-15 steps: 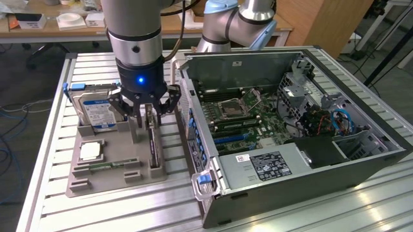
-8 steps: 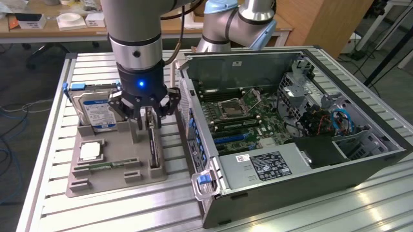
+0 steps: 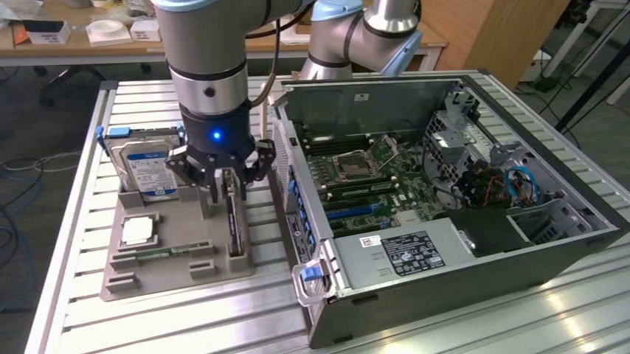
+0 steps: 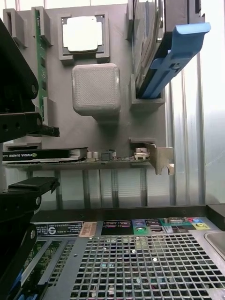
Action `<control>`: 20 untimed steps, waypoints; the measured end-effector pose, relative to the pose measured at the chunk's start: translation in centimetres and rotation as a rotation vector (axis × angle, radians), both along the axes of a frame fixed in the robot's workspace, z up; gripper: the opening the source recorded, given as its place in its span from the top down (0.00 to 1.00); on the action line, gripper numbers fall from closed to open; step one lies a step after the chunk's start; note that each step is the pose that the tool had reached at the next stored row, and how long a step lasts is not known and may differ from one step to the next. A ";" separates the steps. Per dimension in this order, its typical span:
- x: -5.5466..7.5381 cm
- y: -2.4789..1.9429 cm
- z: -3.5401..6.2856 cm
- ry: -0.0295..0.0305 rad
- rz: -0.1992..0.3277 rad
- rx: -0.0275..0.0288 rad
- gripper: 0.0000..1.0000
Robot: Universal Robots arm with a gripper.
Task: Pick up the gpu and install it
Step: 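Pick up the gpu and move the gpu toward the slot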
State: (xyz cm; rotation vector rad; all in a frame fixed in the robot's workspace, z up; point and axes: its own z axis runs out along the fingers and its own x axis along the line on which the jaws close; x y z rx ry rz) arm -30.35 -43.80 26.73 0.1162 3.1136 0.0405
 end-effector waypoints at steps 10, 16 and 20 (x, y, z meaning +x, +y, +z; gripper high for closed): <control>0.0 -0.38 -2.45 0.0012 0.000 -0.0023 0.53; 0.0 -0.65 -2.73 0.0031 0.000 -0.0084 0.53; 0.0 -0.67 -2.94 0.0033 0.000 -0.0092 0.53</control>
